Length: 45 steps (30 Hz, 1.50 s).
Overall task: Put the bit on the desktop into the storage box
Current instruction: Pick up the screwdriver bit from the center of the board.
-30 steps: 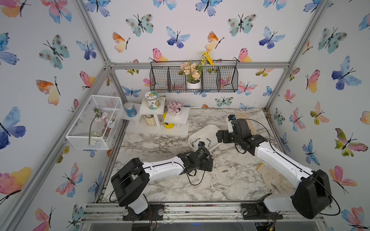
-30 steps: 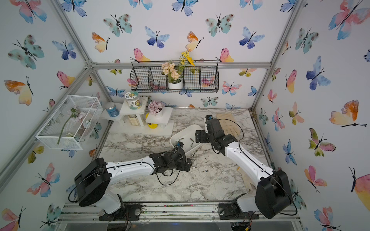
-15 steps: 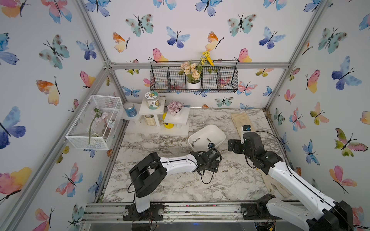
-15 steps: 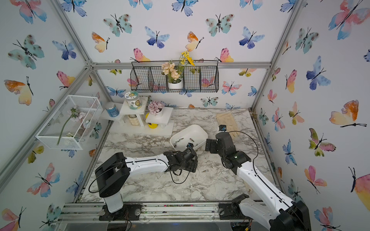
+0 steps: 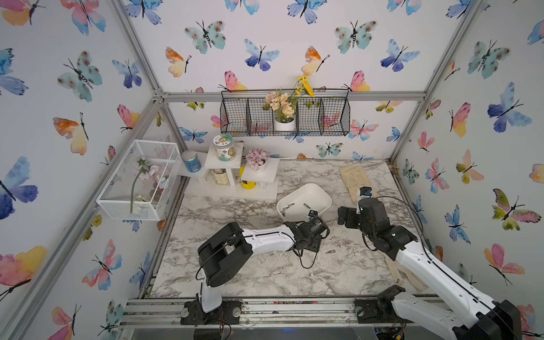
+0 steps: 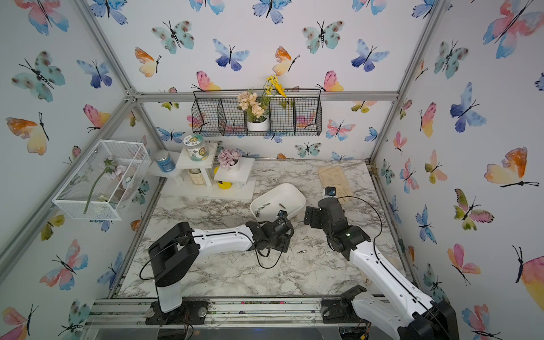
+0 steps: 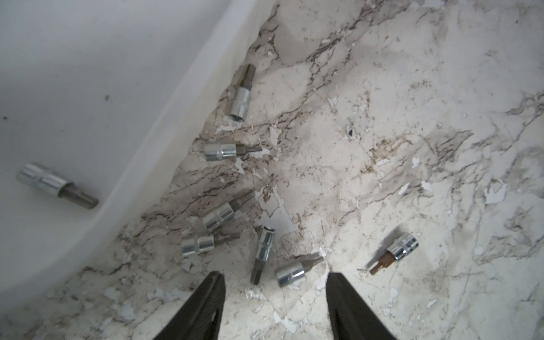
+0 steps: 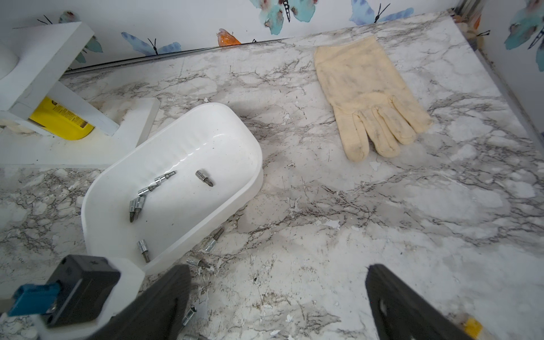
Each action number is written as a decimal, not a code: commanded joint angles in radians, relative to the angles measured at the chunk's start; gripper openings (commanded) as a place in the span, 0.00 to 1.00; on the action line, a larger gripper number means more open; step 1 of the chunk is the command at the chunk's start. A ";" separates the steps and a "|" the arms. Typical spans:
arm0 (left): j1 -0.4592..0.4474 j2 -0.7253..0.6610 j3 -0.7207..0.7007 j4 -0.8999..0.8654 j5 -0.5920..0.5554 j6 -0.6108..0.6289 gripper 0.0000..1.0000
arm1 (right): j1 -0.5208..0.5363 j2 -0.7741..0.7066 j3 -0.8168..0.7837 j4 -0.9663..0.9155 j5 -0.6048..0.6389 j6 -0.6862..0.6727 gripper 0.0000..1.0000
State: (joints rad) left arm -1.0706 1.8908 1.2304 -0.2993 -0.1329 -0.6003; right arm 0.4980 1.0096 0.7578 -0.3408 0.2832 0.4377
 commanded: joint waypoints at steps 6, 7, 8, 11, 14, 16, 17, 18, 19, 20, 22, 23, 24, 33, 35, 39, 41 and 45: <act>0.003 0.062 0.056 -0.030 0.003 0.025 0.52 | -0.002 -0.048 -0.015 -0.046 0.063 0.028 0.97; 0.005 0.065 0.058 -0.031 0.002 0.025 0.52 | -0.003 -0.052 -0.016 -0.046 0.065 0.030 0.97; 0.007 0.067 0.059 -0.029 0.002 0.025 0.51 | -0.002 -0.057 -0.019 -0.046 0.065 0.030 0.97; 0.009 0.073 0.060 -0.027 0.004 0.027 0.50 | -0.002 -0.062 -0.023 -0.048 0.062 0.031 0.97; 0.011 0.081 0.060 -0.027 0.006 0.028 0.50 | -0.003 -0.062 -0.025 -0.050 0.062 0.032 0.97; 0.012 0.085 0.059 -0.026 0.007 0.028 0.49 | -0.003 -0.062 -0.026 -0.050 0.061 0.032 0.97; 0.015 0.089 0.059 -0.026 0.009 0.028 0.49 | -0.003 -0.062 -0.028 -0.050 0.060 0.032 0.96; 0.015 0.090 0.058 -0.026 0.010 0.029 0.48 | -0.003 -0.063 -0.028 -0.050 0.060 0.033 0.96; 0.017 0.091 0.058 -0.025 0.010 0.030 0.48 | -0.002 -0.063 -0.029 -0.050 0.060 0.033 0.96; 0.020 0.093 0.058 -0.024 0.012 0.030 0.47 | -0.002 -0.063 -0.029 -0.050 0.059 0.034 0.96; 0.024 0.095 0.058 -0.021 0.012 0.034 0.47 | -0.003 -0.063 -0.031 -0.050 0.057 0.035 0.96; 0.026 0.096 0.058 -0.021 0.012 0.034 0.47 | -0.003 -0.065 -0.031 -0.050 0.057 0.034 0.96; 0.029 0.098 0.058 -0.021 0.013 0.036 0.46 | -0.003 -0.065 -0.031 -0.052 0.056 0.035 0.96; 0.034 0.131 0.063 -0.018 0.029 0.042 0.42 | -0.002 -0.065 -0.034 -0.051 0.057 0.033 0.96; 0.034 0.134 0.064 -0.020 0.030 0.043 0.41 | -0.003 -0.063 -0.034 -0.052 0.056 0.034 0.96; 0.034 0.136 0.063 -0.021 0.033 0.043 0.38 | -0.002 -0.065 -0.035 -0.052 0.057 0.036 0.96; 0.034 0.134 0.062 -0.023 0.033 0.043 0.38 | -0.002 -0.063 -0.035 -0.052 0.057 0.036 0.96; 0.034 0.132 0.064 -0.033 0.031 0.042 0.35 | -0.003 -0.064 -0.037 -0.049 0.057 0.036 0.96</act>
State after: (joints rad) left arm -1.0397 1.9968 1.2926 -0.2970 -0.1318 -0.5640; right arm 0.4980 0.9573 0.7334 -0.3798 0.3153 0.4637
